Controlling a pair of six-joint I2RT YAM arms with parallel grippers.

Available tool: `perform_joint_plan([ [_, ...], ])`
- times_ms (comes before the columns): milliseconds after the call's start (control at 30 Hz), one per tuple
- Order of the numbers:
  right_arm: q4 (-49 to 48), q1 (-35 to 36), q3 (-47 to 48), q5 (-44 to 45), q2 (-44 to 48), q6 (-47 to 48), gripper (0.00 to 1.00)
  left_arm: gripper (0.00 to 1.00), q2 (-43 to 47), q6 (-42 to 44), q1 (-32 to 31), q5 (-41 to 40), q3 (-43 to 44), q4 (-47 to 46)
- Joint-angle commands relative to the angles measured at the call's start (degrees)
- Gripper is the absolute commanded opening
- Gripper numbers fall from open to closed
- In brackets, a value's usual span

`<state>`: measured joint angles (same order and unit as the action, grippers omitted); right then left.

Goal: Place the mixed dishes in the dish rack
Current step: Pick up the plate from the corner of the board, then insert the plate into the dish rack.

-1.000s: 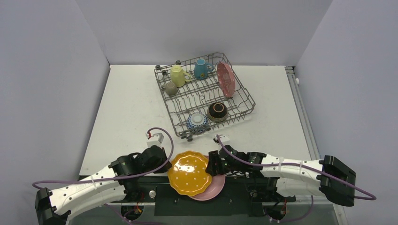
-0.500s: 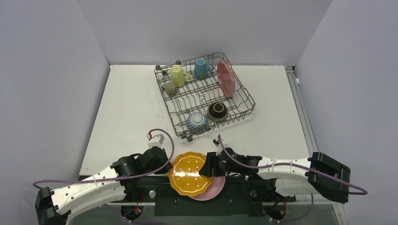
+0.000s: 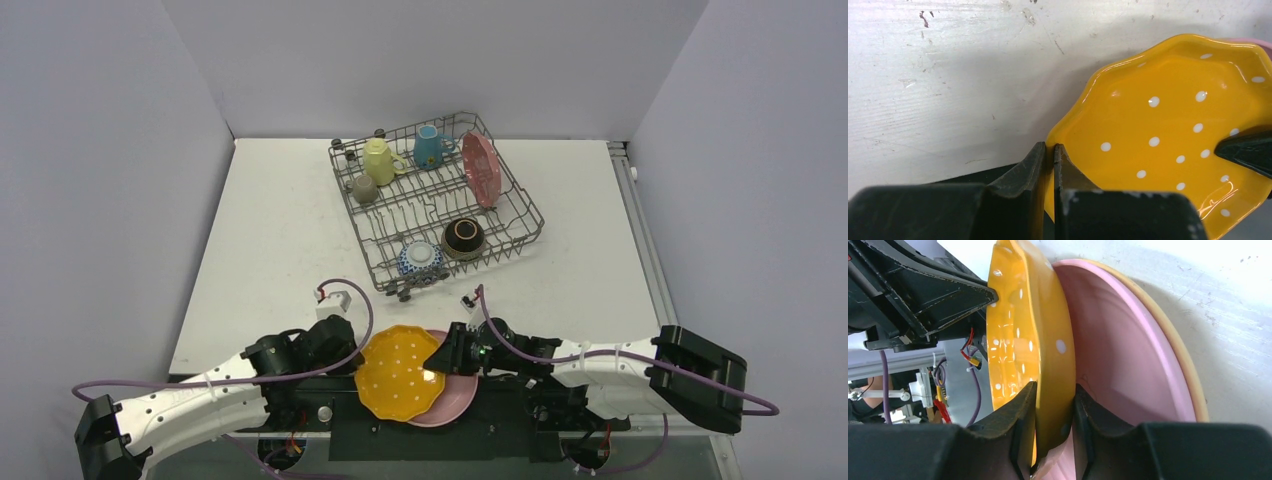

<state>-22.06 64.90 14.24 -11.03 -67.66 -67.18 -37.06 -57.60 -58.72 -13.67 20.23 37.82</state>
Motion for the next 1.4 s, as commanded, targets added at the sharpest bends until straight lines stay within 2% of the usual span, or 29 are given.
perform_joint_plan([
  [0, -6.87, 0.68, -0.65, -1.88, 1.07, 0.58, 0.05, 0.00, -0.72, -0.15, -0.12, 2.84, 0.77, -7.21],
  [33, -6.83, 0.67, -0.63, -1.60, 1.54, 0.67, 0.00, 0.00, -0.68, -0.10, -0.10, 2.86, 0.84, -7.34],
  [333, 0.68, 0.34, -0.02, 2.37, 11.93, 2.53, 0.00, 0.00, -0.09, 0.96, -0.08, 3.04, 3.11, -6.67],
  [400, 3.41, 0.20, 0.38, 3.22, 14.85, 3.21, 0.00, 0.04, 0.19, 1.29, -0.08, 2.81, 4.24, -6.08],
  [467, 6.15, 0.06, 0.99, 4.16, 17.57, 3.91, 0.00, 0.09, 0.68, 1.80, -0.08, 2.47, 6.02, -5.22],
  [533, 8.81, -0.18, 1.75, 5.02, 19.92, 4.79, 0.00, 0.21, 1.20, 2.30, -0.04, 1.71, 7.42, -4.10],
  [633, 11.76, -0.55, 3.14, 5.74, 22.87, 6.03, 0.00, 0.33, 1.76, 3.11, 0.01, 1.05, 9.09, -2.70],
  [667, 13.20, -0.65, 3.42, 5.95, 23.25, 6.24, 0.00, 0.41, 1.79, 3.48, 0.05, 0.78, 9.91, -2.46],
  [800, 17.01, -1.27, 5.38, 6.57, 25.24, 7.84, 0.00, 0.62, 1.82, 5.14, 0.13, 0.51, 12.47, -1.74],
  [1000, 24.45, -3.28, 10.05, 7.11, 28.76, 10.66, 0.00, 0.84, 1.33, 9.24, 0.33, 0.24, 17.09, -0.66],
  [1167, 31.75, -6.25, 14.62, 6.95, 31.22, 13.68, 0.00, 0.96, 1.36, 13.02, 0.63, 0.42, 20.92, 0.62],
  [1367, 41.47, -10.38, 22.32, 6.11, 31.77, 18.77, 0.00, 0.96, 0.64, 17.72, 1.80, 2.04, 25.48, 2.72],
])
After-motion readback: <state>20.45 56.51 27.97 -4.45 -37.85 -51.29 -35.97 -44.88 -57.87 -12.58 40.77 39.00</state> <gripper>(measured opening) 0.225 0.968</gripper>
